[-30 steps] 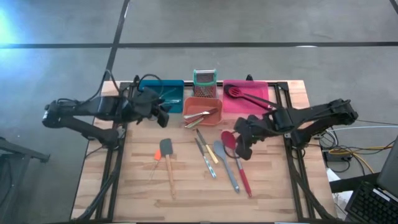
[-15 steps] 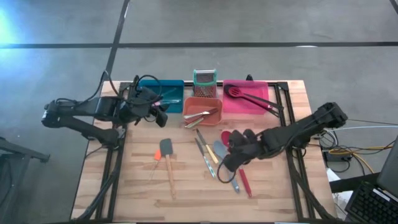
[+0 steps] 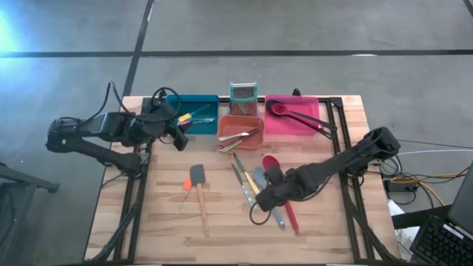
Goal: Pick & Place Kitchen Items
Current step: Put the light blue ladle scoop into the pink bin
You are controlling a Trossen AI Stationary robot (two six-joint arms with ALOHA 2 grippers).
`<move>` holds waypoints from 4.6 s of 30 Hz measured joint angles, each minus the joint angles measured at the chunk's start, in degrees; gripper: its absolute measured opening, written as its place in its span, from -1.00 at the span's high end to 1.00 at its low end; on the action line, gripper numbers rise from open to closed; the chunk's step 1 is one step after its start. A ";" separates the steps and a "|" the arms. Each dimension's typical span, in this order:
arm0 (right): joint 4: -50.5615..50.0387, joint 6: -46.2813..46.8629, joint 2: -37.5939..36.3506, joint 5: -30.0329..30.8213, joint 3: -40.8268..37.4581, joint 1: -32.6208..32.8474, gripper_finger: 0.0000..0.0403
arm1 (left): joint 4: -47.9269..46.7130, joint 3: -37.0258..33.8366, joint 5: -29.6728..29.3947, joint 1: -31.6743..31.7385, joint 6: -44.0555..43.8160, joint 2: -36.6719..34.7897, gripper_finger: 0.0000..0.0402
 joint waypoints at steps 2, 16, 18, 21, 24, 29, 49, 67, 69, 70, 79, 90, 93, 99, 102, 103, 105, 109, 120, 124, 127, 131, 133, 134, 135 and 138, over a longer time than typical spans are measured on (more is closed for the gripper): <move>1.31 0.17 1.15 -1.91 0.00 -0.10 0.80 | 0.00 0.00 -0.21 0.00 0.90 -0.03 -0.09; 2.02 6.33 8.02 -2.49 -0.08 -1.89 0.28 | 0.00 -0.07 -0.28 0.00 2.44 0.15 -0.09; 1.94 6.07 9.20 -2.57 -0.13 -2.25 0.25 | -0.02 -0.07 -0.29 0.00 2.44 0.27 -0.09; 1.64 5.95 10.90 -2.57 -0.13 -2.72 0.24 | -0.03 -0.07 -0.29 0.00 2.44 0.34 -0.09; 1.58 5.92 12.87 -3.41 -0.17 -3.18 0.25 | -0.02 -0.07 -0.28 0.00 2.44 0.34 -0.09; 1.62 5.65 17.05 -6.70 -0.44 -3.64 0.32 | -0.07 -0.09 -0.28 0.00 2.42 0.34 -0.09; -0.92 6.64 16.24 -8.88 -0.91 -3.88 0.85 | -0.42 -0.09 -0.30 0.04 3.53 0.41 -0.09; -10.40 7.33 -6.73 14.51 -0.13 -4.75 0.85 | -0.40 -0.11 -0.39 0.67 3.75 2.02 -0.09; -12.52 5.29 -9.65 16.48 -0.11 -5.60 0.85 | -0.27 -0.10 -0.39 0.68 3.75 2.17 -0.09; -13.44 3.44 -10.83 17.11 -0.11 -6.33 0.85 | -0.18 -0.11 -0.36 0.68 3.73 2.23 -0.09; -17.54 -19.51 -20.30 16.82 -0.11 -20.87 0.85 | 0.50 -0.11 -0.82 0.68 3.71 2.44 -0.09; -17.67 -53.63 -22.55 -3.19 0.04 -50.63 0.85 | 5.57 -0.11 -4.27 0.70 3.22 2.44 -0.09; -17.69 -60.26 -20.53 -6.03 0.65 -56.72 0.85 | 7.81 -0.11 -4.45 0.70 3.42 2.44 -0.09; -17.74 -71.50 -12.85 -8.64 4.75 -62.91 0.85 | 8.09 -0.11 -4.45 0.70 3.34 2.44 -0.09; -20.22 -77.48 -7.64 -8.67 7.89 -64.21 0.85 | 8.09 -0.11 -4.45 0.70 3.27 2.44 -0.09; -21.60 -78.51 -5.72 -8.67 9.08 -64.59 0.85 | 8.09 -0.11 -4.45 0.70 3.26 2.44 -0.09; -24.40 -80.18 -1.73 -8.62 11.31 -65.31 0.85 | 8.09 -0.11 -4.45 0.70 3.10 2.44 -0.09; -27.70 -84.10 4.67 -8.45 14.58 -65.98 0.85 | 8.09 -0.11 -4.45 0.70 3.01 2.44 -0.09; -27.53 -85.93 13.45 -10.17 16.10 -68.70 0.85 | 8.09 -0.11 -4.67 0.70 2.98 2.42 -0.09; -27.35 -86.02 16.14 -11.54 16.11 -69.81 0.85 | 8.08 -0.11 -4.69 0.70 3.01 2.42 -0.09; -27.41 -85.99 18.14 -11.59 16.20 -70.32 0.85 | 8.07 -0.11 -4.69 0.70 3.09 2.42 -0.09; -27.25 -85.58 19.29 -11.48 16.41 -70.65 0.85 | 8.07 -0.11 -4.67 0.70 3.03 2.42 -0.09; -26.91 -84.98 19.28 -11.47 16.41 -70.65 0.82 | 8.07 -0.10 -4.67 0.70 3.03 2.42 -0.09; -26.78 -84.49 19.13 -11.46 16.41 -70.66 0.77 | 8.07 -0.10 -4.67 0.70 3.03 2.42 -0.09; -26.71 -84.17 18.92 -11.42 16.43 -70.67 0.71 | 8.07 -0.09 -4.67 0.70 3.03 2.42 -0.09; -26.54 -83.63 17.86 -11.44 16.98 -70.70 0.50 | 8.07 -0.11 -4.67 0.70 3.01 2.42 -0.09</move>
